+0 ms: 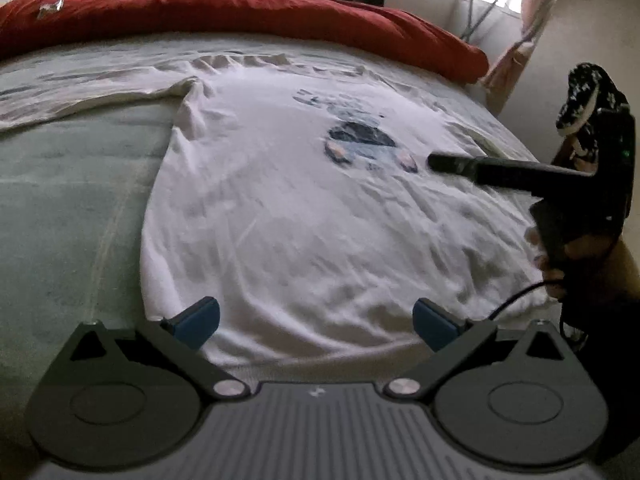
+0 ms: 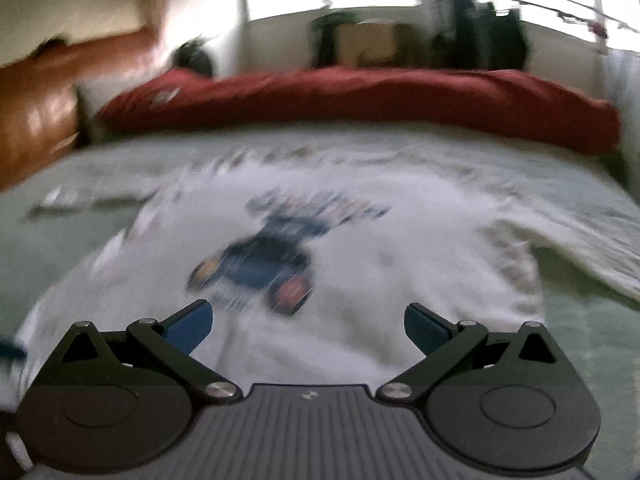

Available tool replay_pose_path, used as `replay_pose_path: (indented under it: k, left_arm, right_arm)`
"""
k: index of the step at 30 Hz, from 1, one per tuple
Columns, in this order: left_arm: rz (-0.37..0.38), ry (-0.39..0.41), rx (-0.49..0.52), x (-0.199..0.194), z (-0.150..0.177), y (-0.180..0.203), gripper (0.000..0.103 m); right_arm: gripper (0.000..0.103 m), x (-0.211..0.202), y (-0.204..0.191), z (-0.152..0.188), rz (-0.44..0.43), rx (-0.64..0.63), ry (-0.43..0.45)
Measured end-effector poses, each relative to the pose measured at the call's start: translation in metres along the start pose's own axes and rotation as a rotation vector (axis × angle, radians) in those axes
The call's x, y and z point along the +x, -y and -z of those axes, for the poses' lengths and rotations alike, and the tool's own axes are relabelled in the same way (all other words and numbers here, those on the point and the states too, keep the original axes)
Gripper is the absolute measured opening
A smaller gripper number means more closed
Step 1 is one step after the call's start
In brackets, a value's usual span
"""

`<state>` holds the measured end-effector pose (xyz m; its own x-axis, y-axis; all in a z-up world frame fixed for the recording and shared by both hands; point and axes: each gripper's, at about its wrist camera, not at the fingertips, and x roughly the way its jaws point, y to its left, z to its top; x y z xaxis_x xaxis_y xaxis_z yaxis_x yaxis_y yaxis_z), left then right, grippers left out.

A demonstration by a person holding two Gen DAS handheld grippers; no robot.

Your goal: Fold clothes

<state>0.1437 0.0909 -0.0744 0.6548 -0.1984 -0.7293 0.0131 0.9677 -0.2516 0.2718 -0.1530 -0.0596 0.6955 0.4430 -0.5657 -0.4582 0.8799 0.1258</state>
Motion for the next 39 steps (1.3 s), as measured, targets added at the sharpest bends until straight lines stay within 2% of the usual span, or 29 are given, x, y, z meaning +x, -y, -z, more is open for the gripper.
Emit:
replay_pose_path:
  k: [3,6,10,12,15,18,21,24,29,33,36,39]
  left_arm:
    - [0.005,-0.006,-0.003,0.004,-0.002,0.003,0.102]
    - [0.002,0.007,0.008,0.004,-0.004,0.008,0.102]
    - [-0.008,0.020,0.031,0.002,-0.007,0.013,0.102]
    - [-0.015,0.039,0.073,0.002,-0.009,0.018,0.102]
    - [-0.006,0.056,0.108,0.005,-0.016,0.025,0.102]
    - [0.014,0.044,0.112,0.016,-0.018,0.027,0.102]
    - [-0.004,-0.002,0.085,0.026,-0.011,0.018,0.102]
    - [-0.028,-0.011,0.081,0.019,-0.001,0.010,0.102]
    - [-0.041,0.007,0.103,0.002,-0.009,0.014,0.102]
    - [-0.018,0.022,0.170,0.015,-0.022,0.030,0.102]
    - [-0.046,-0.031,0.224,0.033,-0.018,0.040,0.102]
    - [-0.079,-0.035,0.269,0.030,0.002,0.042,0.102]
  right_arm:
    - [0.103,0.011,0.020,-0.008,0.014,0.078,-0.007]
    - [0.103,0.027,0.045,-0.005,0.061,0.142,-0.109]
    - [0.103,0.014,0.073,-0.001,0.149,0.190,-0.104]
    - [0.103,0.002,0.082,0.000,0.087,0.226,-0.069]
    - [0.103,-0.008,0.084,0.002,-0.060,0.272,-0.042]
    - [0.103,0.001,0.071,0.004,-0.097,0.231,-0.091]
    - [0.103,0.009,0.059,0.007,-0.125,0.187,-0.137]
    - [0.103,0.011,0.051,0.007,-0.084,0.130,-0.153]
    - [0.103,0.011,0.043,0.009,-0.045,0.072,-0.163]
    - [0.103,0.015,0.038,0.009,-0.023,0.052,-0.165]
    - [0.103,0.016,0.038,0.008,-0.020,0.047,-0.166]
    - [0.103,0.015,0.040,0.008,-0.029,0.054,-0.166]
